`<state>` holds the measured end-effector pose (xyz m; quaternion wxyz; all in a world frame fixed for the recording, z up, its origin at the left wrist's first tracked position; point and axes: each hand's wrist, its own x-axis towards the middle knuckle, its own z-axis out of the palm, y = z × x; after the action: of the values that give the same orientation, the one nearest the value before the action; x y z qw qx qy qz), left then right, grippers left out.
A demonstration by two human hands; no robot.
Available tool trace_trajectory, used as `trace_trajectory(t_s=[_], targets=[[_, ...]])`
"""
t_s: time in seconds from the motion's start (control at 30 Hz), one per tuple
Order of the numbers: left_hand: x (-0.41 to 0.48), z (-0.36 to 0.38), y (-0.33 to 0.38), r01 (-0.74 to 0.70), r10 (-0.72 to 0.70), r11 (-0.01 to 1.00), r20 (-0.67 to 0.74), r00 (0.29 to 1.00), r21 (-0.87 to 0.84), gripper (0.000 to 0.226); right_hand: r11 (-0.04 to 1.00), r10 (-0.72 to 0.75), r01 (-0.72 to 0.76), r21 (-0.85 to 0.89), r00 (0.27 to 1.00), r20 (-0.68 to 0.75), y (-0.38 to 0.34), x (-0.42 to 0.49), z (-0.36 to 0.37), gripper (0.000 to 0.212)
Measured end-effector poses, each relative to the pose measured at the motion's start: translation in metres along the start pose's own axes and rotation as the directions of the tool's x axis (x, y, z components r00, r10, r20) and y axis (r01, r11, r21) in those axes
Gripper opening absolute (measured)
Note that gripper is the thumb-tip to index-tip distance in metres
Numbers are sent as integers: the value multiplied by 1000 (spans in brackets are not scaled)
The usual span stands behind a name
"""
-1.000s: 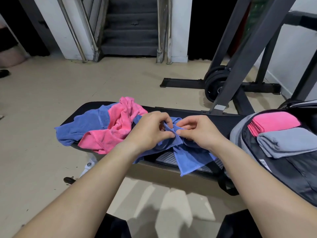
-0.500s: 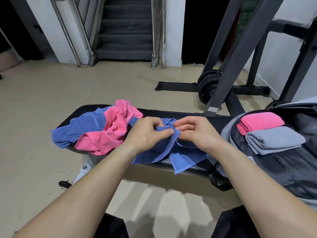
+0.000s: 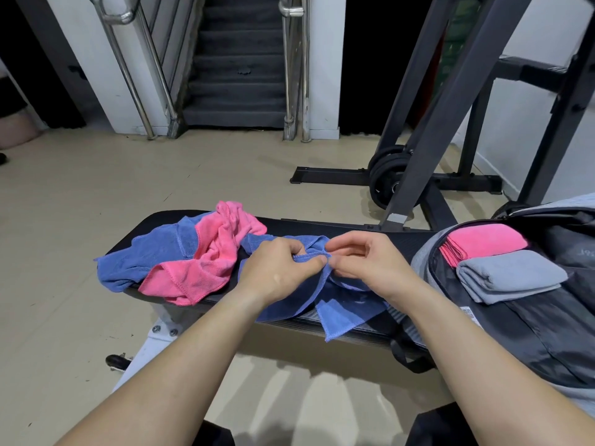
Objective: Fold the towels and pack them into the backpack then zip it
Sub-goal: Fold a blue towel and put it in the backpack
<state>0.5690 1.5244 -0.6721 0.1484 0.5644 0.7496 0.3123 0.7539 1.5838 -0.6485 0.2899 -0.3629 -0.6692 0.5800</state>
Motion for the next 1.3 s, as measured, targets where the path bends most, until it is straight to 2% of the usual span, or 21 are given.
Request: trace_trajectory(t_s=[0.13, 0.23, 0.33, 0.4, 0.53, 0.67, 0.73, 0.77, 0.83, 0.93, 1.0, 1.07, 1.17, 1.3], targets=[[-4, -1, 7, -31, 30, 1000, -17, 999, -5, 56, 996, -22, 17, -93, 998, -51, -1, -1, -1, 20], [-6, -7, 10, -79, 82, 995, -43, 996, 64, 40, 971, -78, 53, -233, 992, -100, 1, 1, -8, 25], [-7, -12, 7, -112, 120, 982, -51, 991, 151, 31, 905, -176, 108, -412, 975, -132, -7, 4, -15, 33], [-8, -15, 6, -117, 126, 974, -30, 992, 194, 35, 839, -241, 124, -530, 958, -157, -23, 10, -25, 33], [-17, -19, 11, -153, 142, 973, 73, 987, 174, 22, 737, -370, 176, -653, 913, -172, -80, 21, -47, 32], [-26, -18, 20, -284, 251, 954, 261, 932, 98, 36, 607, -434, 223, -763, 897, -83, -135, 30, -57, 34], [-30, -21, 25, -276, 249, 961, 331, 910, 36, 35, 557, -413, 242, -794, 911, -12, -149, 32, -57, 36], [-31, -25, 26, -256, 247, 967, 302, 921, -11, 30, 538, -386, 247, -806, 922, 25, -152, 31, -56, 37], [-26, -33, 25, -233, 242, 969, 124, 962, -82, 24, 491, -335, 259, -832, 937, 95, -154, 28, -53, 39], [-13, -35, 15, -156, 146, 984, -105, 984, -90, 16, 437, -293, 287, -852, 942, 166, -149, 24, -48, 41], [-8, -30, 10, -90, 82, 992, -91, 992, -86, 27, 437, -282, 301, -848, 941, 189, -147, 24, -44, 40], [-3, -21, 7, -98, 98, 993, -12, 995, -67, 37, 438, -293, 316, -841, 935, 199, -146, 25, -40, 38], [4, -8, 5, -124, 124, 992, 45, 991, 7, 31, 423, -312, 331, -844, 927, 207, -149, 25, -37, 36], [14, 0, -9, -47, 41, 987, 39, 998, 153, 21, 433, -337, 310, -846, 927, 167, -153, 25, -41, 37]])
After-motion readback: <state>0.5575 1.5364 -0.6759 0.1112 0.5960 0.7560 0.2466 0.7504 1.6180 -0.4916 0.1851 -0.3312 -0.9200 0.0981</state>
